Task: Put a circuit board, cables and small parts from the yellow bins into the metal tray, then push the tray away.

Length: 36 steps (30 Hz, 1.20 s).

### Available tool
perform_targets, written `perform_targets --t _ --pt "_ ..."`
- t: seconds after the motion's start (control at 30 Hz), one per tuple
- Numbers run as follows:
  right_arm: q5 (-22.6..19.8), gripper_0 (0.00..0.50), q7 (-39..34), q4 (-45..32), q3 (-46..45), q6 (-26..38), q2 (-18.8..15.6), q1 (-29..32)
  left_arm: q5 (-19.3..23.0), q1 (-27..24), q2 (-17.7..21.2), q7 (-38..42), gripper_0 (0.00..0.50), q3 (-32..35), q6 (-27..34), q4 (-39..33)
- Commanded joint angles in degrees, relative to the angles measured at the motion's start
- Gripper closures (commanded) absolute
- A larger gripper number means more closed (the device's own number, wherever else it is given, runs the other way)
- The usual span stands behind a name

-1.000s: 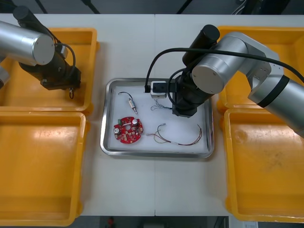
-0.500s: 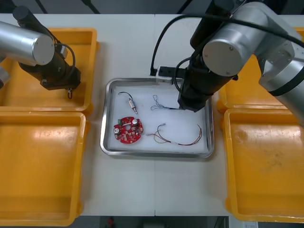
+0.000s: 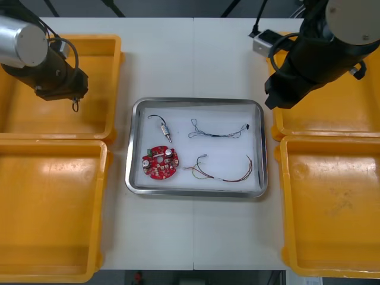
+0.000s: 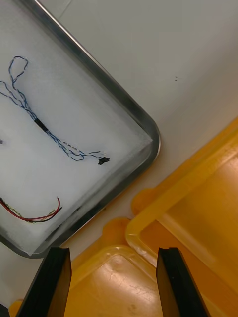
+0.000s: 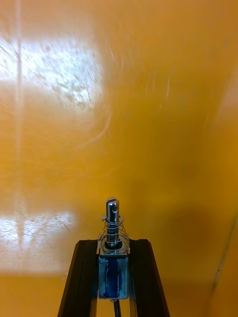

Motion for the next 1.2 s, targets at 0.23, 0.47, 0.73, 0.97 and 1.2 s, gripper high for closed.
perform_targets --t 0.23,0.47,0.73,0.97,1.2 --pt "-3.71 0.000 -19.25 -13.01 -12.16 1.57 -10.82 11.06 1.90 -5.39 6.51 -4.64 0.500 8.85 10.27 -5.10" --pt "-5.99 0.000 -26.11 -19.78 -20.51 2.50 -15.48 20.47 2.86 -7.85 6.95 -3.67 0.500 9.73 16.43 -6.94" --pt "-7.49 0.000 -26.28 -21.54 -31.76 1.83 -18.03 31.10 4.97 -10.05 6.86 -1.65 0.500 9.73 20.20 -8.00" --pt "-10.21 0.000 -24.53 -18.81 -38.27 -3.09 -18.91 38.31 6.73 -10.14 5.45 3.98 0.500 9.73 20.91 -10.19" --pt "-9.86 0.000 -22.24 -13.80 -38.36 -4.49 -18.91 39.10 5.94 -10.22 2.73 16.19 0.500 6.22 21.08 -16.52"
